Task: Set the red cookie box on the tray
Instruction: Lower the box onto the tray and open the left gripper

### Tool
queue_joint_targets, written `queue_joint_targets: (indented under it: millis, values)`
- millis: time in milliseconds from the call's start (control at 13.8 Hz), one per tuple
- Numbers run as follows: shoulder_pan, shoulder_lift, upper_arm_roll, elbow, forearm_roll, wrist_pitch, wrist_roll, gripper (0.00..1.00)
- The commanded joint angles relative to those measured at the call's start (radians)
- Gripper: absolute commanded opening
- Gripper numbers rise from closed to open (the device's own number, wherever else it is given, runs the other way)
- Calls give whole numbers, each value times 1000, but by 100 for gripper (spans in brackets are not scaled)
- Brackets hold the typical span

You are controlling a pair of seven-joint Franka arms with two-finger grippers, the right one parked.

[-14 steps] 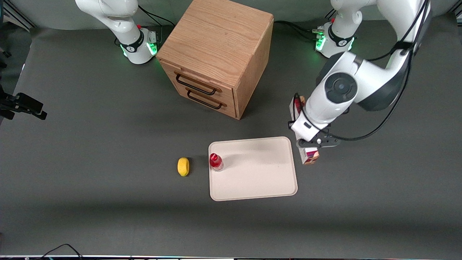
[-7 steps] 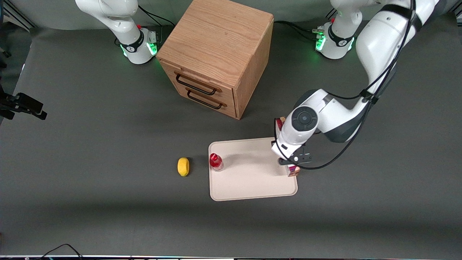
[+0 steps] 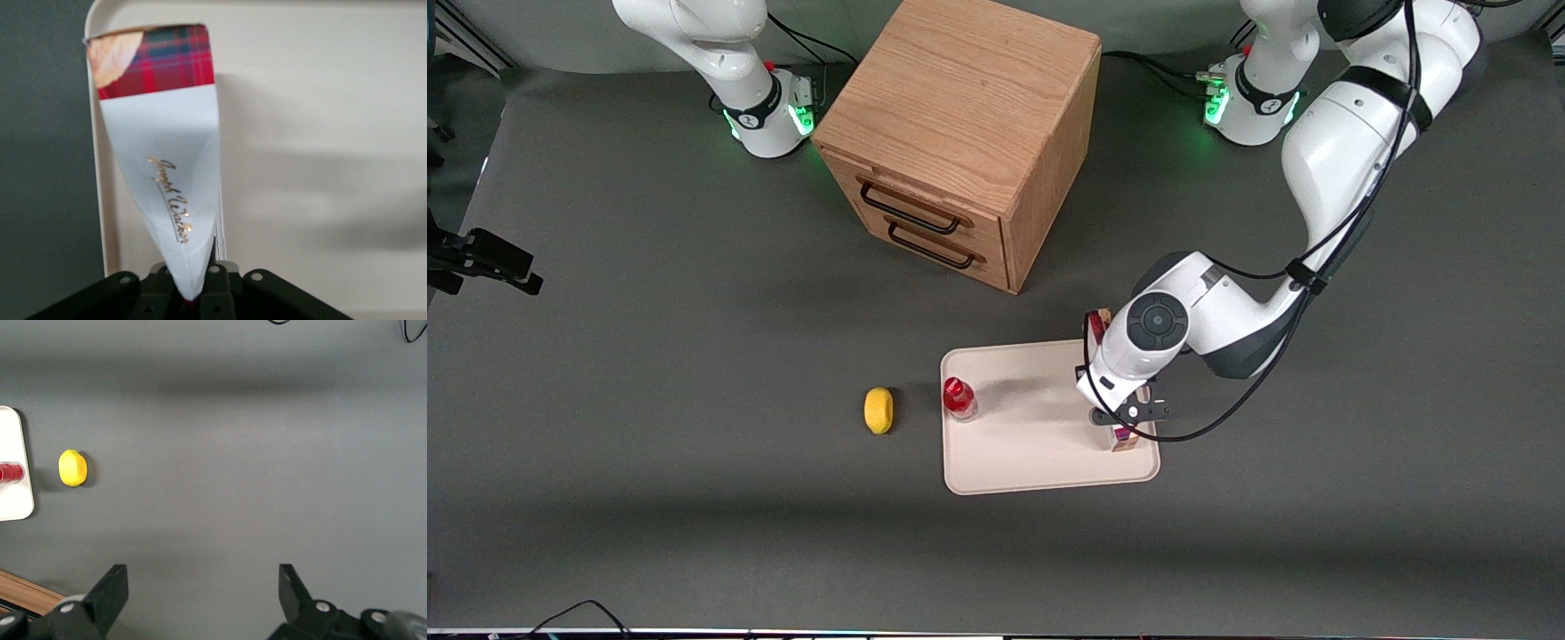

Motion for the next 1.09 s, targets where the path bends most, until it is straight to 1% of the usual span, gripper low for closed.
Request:
queue_joint_targets:
  millis: [0, 218, 291, 364, 727, 1018]
  values:
    - [-20, 44, 14, 55, 52, 1, 17, 0]
    - [-22, 57, 30, 53, 62, 30, 17, 0]
    - [-20, 57, 30, 55, 62, 33, 17, 5]
    - [-20, 57, 31, 53, 65, 35, 18, 99]
    - [-17, 48, 28, 58, 68, 33, 17, 100]
    - [-10, 25, 14, 99, 63, -1, 24, 100]
